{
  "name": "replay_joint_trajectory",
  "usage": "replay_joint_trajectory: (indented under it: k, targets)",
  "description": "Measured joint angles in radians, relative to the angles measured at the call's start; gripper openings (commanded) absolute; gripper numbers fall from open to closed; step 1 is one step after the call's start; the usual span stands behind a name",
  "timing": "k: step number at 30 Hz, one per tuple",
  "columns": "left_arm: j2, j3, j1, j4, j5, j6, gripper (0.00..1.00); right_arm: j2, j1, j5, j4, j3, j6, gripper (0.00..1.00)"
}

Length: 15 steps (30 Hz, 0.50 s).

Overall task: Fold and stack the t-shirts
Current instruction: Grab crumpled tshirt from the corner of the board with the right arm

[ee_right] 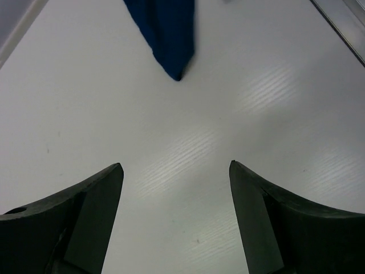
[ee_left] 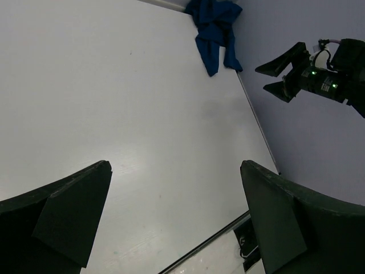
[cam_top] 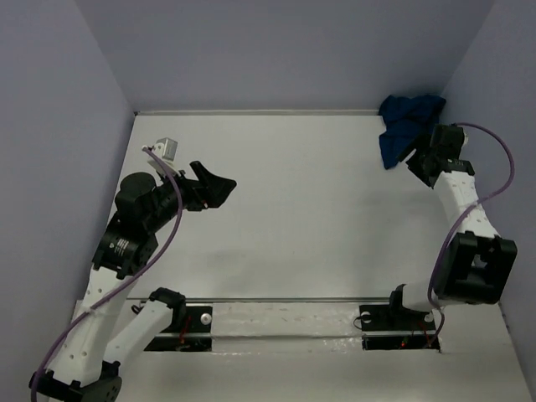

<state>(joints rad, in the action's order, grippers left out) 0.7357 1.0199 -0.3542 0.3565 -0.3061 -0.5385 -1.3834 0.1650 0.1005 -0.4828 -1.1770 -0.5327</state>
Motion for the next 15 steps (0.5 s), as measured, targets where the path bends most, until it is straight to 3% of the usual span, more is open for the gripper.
replay_joint_trajectory:
  k: [3, 6, 15]
  targets:
    - [-0.006, -0.024, 0.000, 0.003, 0.000, -0.001, 0.90, -0.139, 0.060, -0.038, 0.064, -0.008, -0.004, 0.76]
    - [-0.002, -0.030, 0.000, 0.009, 0.002, 0.000, 0.88, -0.277, 0.097, -0.101, 0.106, -0.036, -0.012, 0.67]
    - [0.029, -0.029, 0.000, 0.023, 0.021, 0.011, 0.87, -0.607, 0.115, -0.187, 0.175, -0.246, -0.018, 0.67]
